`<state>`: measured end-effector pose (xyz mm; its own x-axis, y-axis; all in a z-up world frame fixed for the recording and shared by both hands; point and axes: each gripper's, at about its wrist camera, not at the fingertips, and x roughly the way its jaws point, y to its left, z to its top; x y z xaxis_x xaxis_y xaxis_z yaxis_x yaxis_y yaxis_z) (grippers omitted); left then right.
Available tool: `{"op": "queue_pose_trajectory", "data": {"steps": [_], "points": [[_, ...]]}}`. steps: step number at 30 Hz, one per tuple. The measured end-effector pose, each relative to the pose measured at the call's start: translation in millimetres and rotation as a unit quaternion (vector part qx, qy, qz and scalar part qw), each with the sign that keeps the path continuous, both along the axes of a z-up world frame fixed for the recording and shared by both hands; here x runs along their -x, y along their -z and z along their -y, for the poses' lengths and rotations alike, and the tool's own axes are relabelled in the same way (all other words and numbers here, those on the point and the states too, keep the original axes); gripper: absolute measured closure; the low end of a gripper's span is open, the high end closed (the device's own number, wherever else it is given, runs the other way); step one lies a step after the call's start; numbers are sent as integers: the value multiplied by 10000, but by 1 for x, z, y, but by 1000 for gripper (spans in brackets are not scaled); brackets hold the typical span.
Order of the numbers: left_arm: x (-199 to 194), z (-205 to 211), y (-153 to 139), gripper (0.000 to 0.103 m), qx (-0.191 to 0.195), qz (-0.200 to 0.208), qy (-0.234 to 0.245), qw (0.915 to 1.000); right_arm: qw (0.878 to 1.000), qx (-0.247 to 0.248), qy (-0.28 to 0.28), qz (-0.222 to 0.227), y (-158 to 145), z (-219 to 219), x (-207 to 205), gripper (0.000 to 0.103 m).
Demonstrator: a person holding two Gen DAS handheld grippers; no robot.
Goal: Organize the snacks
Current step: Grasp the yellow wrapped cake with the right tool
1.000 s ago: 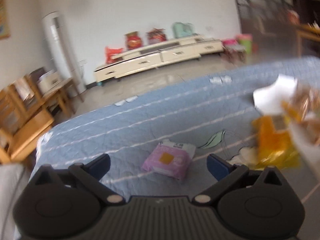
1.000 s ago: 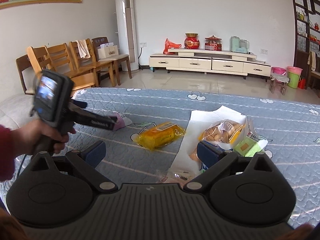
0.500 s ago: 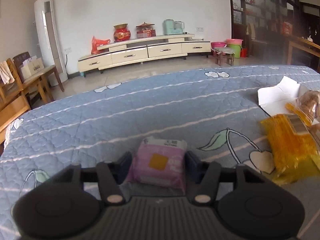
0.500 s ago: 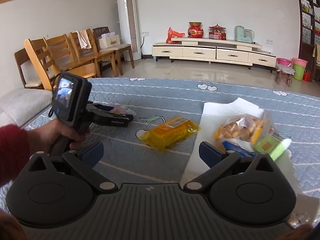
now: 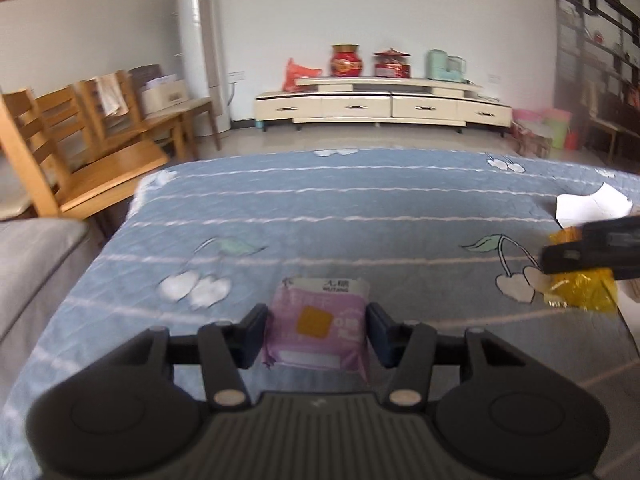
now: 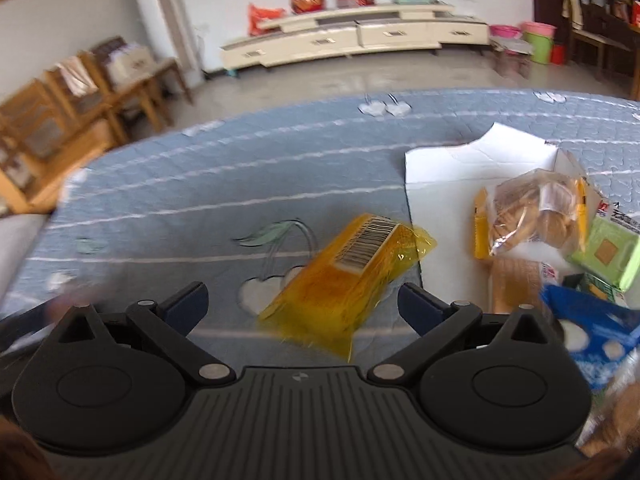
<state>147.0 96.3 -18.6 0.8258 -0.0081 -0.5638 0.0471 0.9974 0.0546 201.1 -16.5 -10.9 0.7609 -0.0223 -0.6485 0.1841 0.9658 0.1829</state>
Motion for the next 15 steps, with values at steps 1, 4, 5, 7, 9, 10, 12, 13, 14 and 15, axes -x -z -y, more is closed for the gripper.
{"op": "queue_pose_trajectory", "data": {"steps": [1, 4, 5, 7, 9, 10, 12, 13, 14, 15], "points": [[5, -3, -1, 50, 11, 5, -43, 10000, 9999, 12, 61, -96, 5, 0, -7, 0], [15, -9, -8, 50, 57, 87, -221, 9997, 9995, -6, 145, -294, 21, 3, -21, 10], [18, -11, -11, 50, 116, 100, -288, 9995, 9997, 102, 133, -165, 22, 3, -20, 20], [23, -14, -15, 50, 197, 135, -364, 9991, 9996, 263, 14, -116, 21, 2, -18, 53], [26, -13, -20, 50, 196, 157, -428, 9988, 9996, 192, -171, -84, 19, 1, -10, 55], [28, -12, -22, 50, 199, 171, -468, 9986, 9994, 257, -246, -25, 16, -2, -5, 55], [32, -12, -28, 50, 258, 180, -553, 9980, 9982, 375, -443, 119, 8, -8, 9, 55], [35, -11, -30, 50, 273, 196, -583, 9977, 9976, 360, -565, 185, 4, -11, 17, 55], [39, -9, -33, 50, 253, 206, -623, 9975, 9966, 359, -692, 261, -1, -15, 26, 55], [43, -7, -36, 50, 235, 217, -658, 9973, 9955, 369, -797, 348, -7, -19, 36, 55]]}}
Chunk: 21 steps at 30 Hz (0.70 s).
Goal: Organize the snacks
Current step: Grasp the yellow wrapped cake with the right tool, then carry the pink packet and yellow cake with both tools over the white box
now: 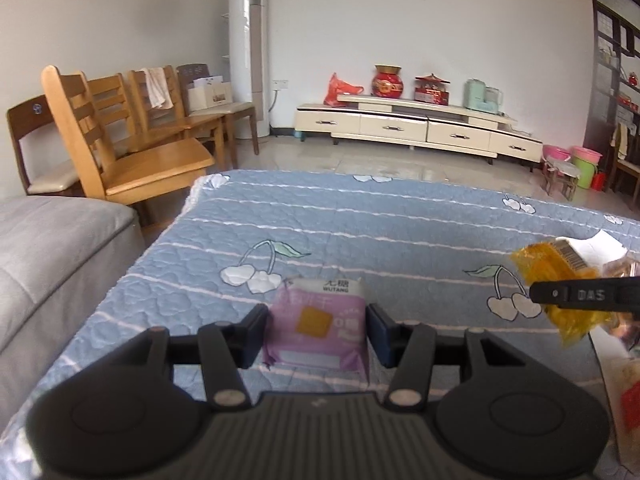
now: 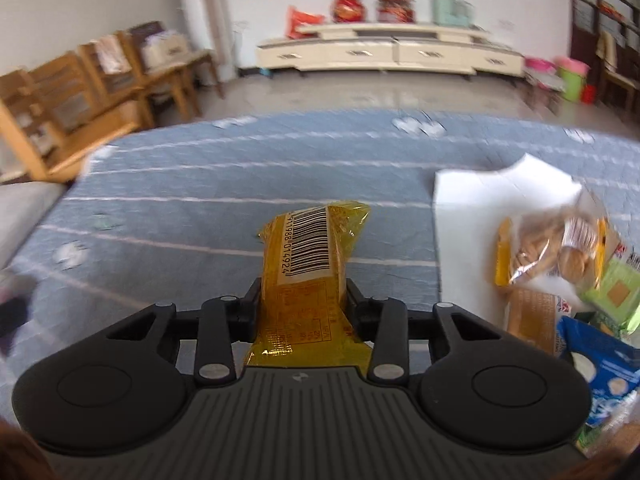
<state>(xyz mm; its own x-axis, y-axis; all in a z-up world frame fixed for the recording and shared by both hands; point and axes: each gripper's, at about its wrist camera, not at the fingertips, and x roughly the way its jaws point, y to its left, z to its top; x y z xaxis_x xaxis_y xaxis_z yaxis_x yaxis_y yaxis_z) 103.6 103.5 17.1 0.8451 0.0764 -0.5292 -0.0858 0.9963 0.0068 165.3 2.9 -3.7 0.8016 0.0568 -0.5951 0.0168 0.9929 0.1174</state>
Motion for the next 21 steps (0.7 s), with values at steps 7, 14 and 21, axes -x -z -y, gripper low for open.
{"op": "queue_pose_trajectory", "data": {"steps": [7, 14, 21], "points": [[30, 6, -22, 51, 274, 11, -183, 9995, 9962, -17, -656, 577, -43, -7, 73, 55], [59, 32, -38, 50, 208, 96, -102, 9997, 9929, 157, -733, 918, -71, 10, 149, 55], [80, 65, -50, 50, 301, 180, 286, 9990, 9924, 234, -407, 1139, -92, 50, 199, 55]]}}
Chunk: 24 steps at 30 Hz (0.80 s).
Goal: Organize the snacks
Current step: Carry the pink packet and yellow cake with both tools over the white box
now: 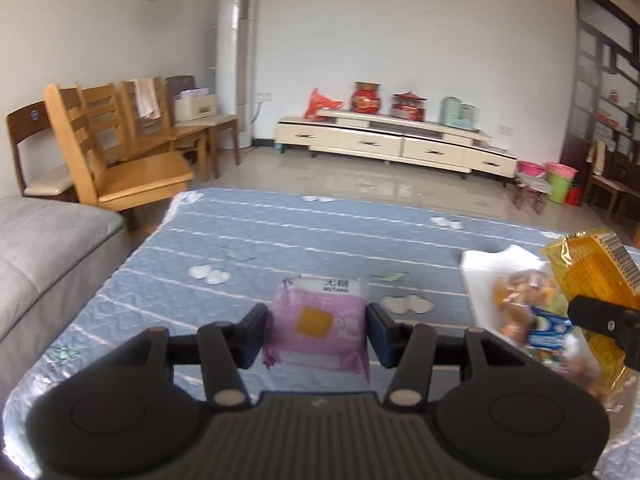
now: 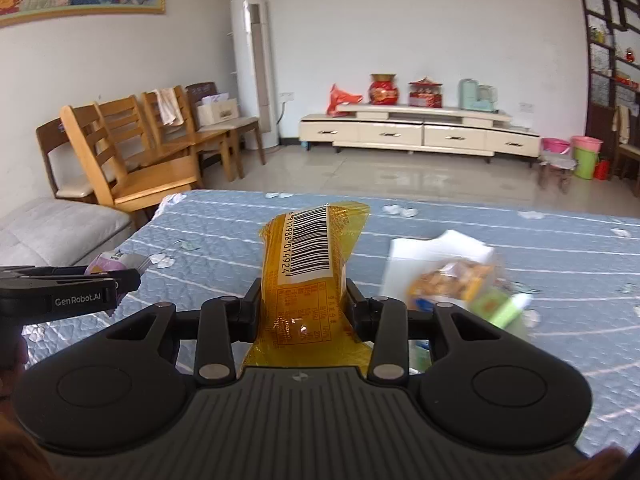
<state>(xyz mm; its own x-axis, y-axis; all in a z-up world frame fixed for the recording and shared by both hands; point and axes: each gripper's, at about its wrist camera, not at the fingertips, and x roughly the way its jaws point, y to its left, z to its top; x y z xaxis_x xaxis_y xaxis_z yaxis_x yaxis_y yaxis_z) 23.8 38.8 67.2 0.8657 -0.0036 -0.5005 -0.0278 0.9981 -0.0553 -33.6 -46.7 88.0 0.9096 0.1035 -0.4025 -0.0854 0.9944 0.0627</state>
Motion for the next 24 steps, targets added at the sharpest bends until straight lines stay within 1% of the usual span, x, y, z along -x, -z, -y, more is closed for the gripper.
{"op": "queue_pose_trajectory", "data": {"steps": [5, 9, 17, 24], "points": [[4, 25, -5, 50, 30, 44, 289, 9996, 9995, 24, 310, 79, -6, 30, 32, 55], [5, 47, -9, 50, -4, 97, 553, 9984, 9983, -9, 555, 175, -10, 51, 40, 55], [2, 87, -17, 50, -125, 186, 945, 9953, 9950, -83, 928, 355, -18, 97, 43, 55], [-3, 117, -20, 50, -154, 224, 1200, 9924, 9927, -97, 1117, 436, -22, 122, 37, 55]]}}
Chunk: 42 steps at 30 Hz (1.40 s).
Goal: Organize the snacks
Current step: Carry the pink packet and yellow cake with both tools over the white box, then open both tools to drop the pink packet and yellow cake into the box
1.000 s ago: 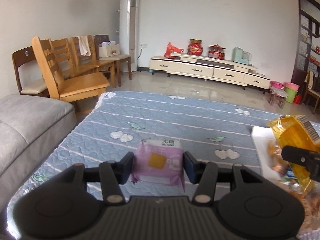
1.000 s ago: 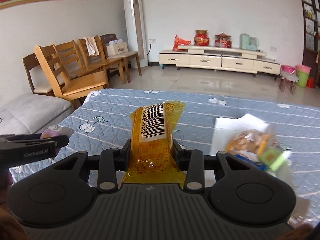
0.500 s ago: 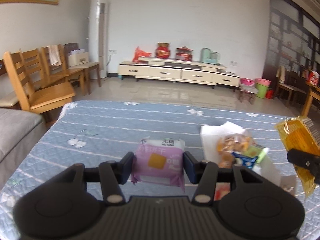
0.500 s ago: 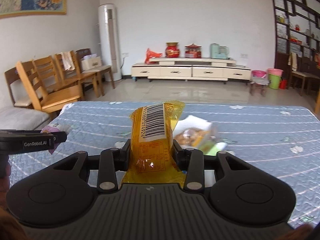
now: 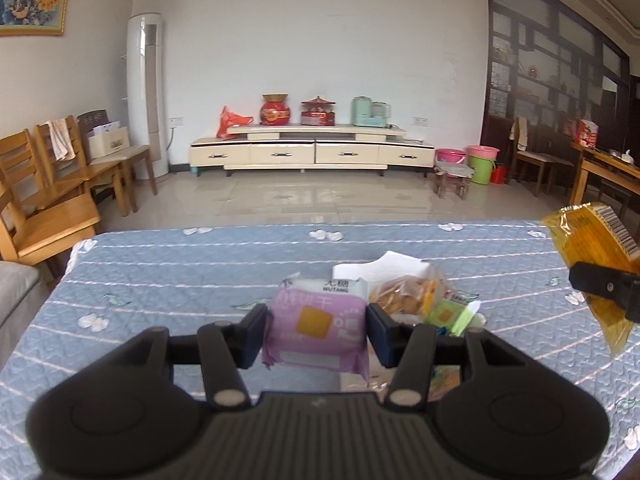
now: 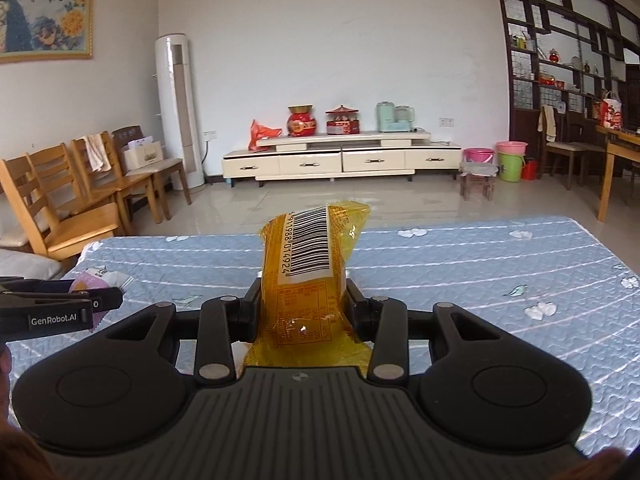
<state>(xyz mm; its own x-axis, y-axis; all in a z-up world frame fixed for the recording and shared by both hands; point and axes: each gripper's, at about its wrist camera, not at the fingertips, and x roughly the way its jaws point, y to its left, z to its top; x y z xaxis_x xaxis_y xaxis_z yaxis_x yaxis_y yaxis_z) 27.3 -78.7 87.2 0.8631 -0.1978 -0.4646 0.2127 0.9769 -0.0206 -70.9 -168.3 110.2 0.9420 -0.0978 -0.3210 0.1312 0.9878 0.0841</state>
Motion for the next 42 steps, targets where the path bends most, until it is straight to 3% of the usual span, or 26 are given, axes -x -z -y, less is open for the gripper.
{"op": "queue_pose_trajectory", "data": {"steps": [7, 16, 38, 39, 41, 42], "points": [[-4, 28, 5, 50, -52, -79, 259, 9996, 10000, -54, 2, -82, 8, -2, -30, 55], [-9, 50, 12, 50, -122, -196, 434, 9988, 9996, -44, -130, -263, 20, -9, -40, 55], [-34, 57, 27, 50, -216, -446, 256, 9984, 9967, -215, -340, -711, 45, -22, -72, 55], [-37, 57, 27, 50, -207, -451, 244, 9985, 9965, -199, -347, -739, 46, -23, -74, 51], [-43, 58, 26, 50, -217, -448, 243, 9985, 9961, -140, -379, -789, 48, -26, -76, 26], [-46, 59, 26, 51, -229, -438, 247, 9985, 9961, -113, -373, -792, 48, -27, -76, 5]]}}
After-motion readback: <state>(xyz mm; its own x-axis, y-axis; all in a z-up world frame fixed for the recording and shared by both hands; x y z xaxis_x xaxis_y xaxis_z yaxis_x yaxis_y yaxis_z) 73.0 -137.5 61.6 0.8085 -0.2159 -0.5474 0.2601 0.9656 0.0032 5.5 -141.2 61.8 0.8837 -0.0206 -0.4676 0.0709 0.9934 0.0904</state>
